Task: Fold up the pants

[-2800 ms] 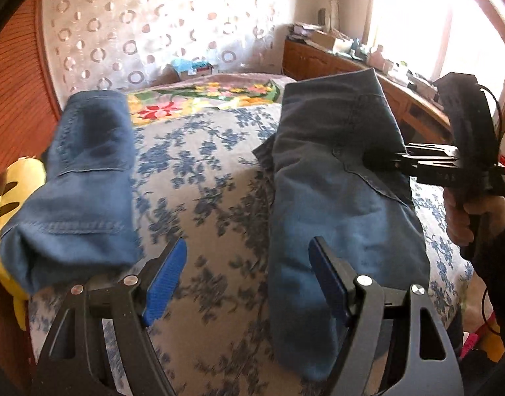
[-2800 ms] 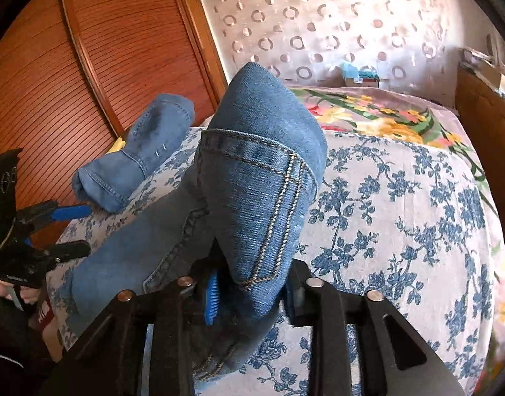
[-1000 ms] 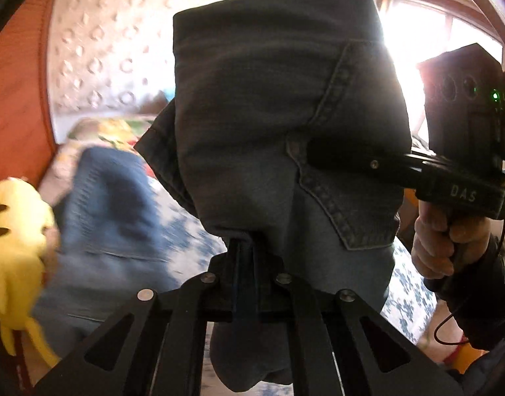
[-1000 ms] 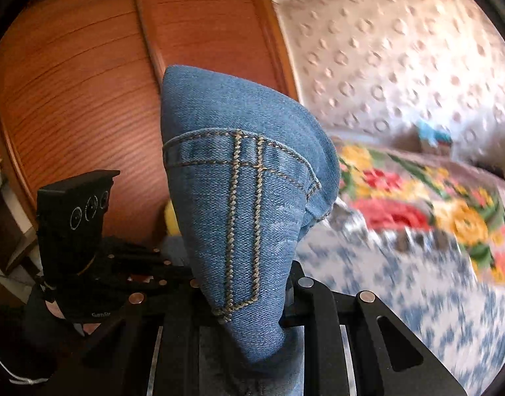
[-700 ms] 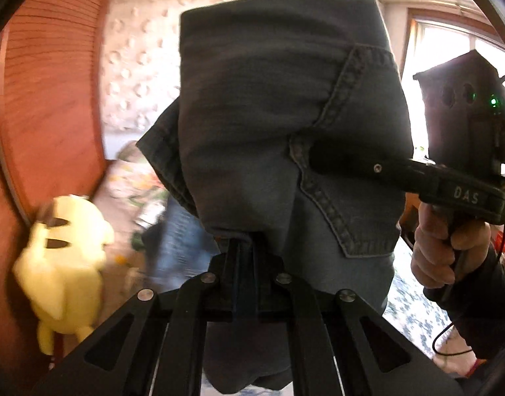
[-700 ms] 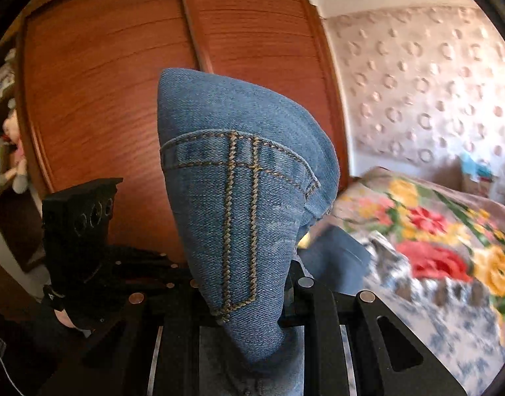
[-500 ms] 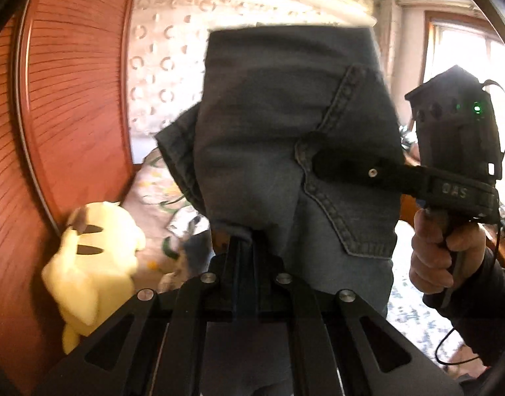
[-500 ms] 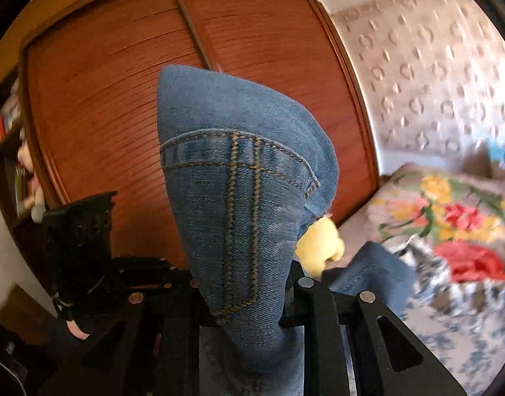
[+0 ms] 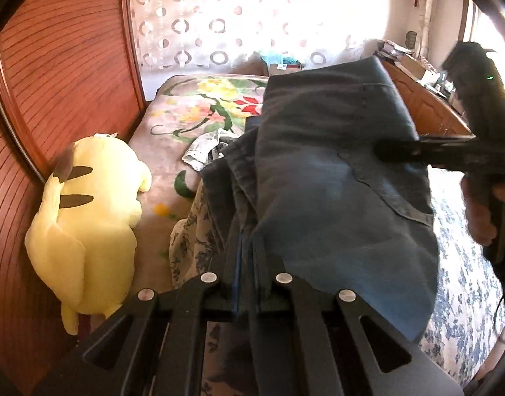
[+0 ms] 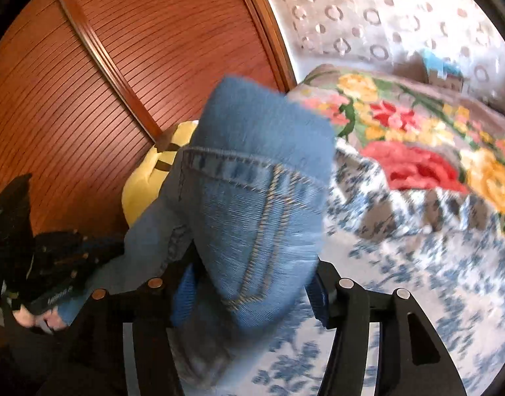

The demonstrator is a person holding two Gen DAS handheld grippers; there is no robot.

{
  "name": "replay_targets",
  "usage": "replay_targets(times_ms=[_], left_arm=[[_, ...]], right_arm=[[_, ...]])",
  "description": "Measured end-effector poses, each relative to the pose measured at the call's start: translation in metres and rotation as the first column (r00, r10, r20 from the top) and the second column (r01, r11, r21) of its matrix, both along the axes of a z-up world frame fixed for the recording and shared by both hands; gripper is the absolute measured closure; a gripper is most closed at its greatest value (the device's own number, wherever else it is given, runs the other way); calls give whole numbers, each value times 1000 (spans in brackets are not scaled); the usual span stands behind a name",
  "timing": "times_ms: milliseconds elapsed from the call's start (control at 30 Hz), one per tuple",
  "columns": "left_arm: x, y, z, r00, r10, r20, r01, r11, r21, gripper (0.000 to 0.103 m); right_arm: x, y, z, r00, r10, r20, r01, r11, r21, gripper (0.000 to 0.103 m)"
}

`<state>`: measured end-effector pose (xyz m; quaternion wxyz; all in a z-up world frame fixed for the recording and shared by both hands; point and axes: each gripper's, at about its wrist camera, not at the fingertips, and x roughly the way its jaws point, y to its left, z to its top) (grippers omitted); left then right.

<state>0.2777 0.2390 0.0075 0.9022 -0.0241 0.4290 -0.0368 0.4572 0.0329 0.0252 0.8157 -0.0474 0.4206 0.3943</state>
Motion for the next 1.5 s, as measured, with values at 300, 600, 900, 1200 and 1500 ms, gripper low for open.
replay_targets(times_ms=[300,600,900,1200,1500], left_arm=[[-10,-6,24,997,20,70,-18,999,-26,80],[-37,-36,34,992,-19,127,25,998,-53,44],[-43,-35,-7,999,20,39,-17,996,-86,44],[-66,-56,22,991,13,129,-8,999,-38,44],[-97,-95,51,976,-36,214,38,999,-9,44]], right_arm=[[-64,-41,64,977,-17,211,10,999,34,44],[-72,-16,31,948,61,313,-66,998,6,72],[-42,-11,-1,972,10,233,5,998,-63,72],[-103,-52,32,961,-80,266,79,997,15,72],[-204,-112,49,936,-146,319,135,989,57,70]])
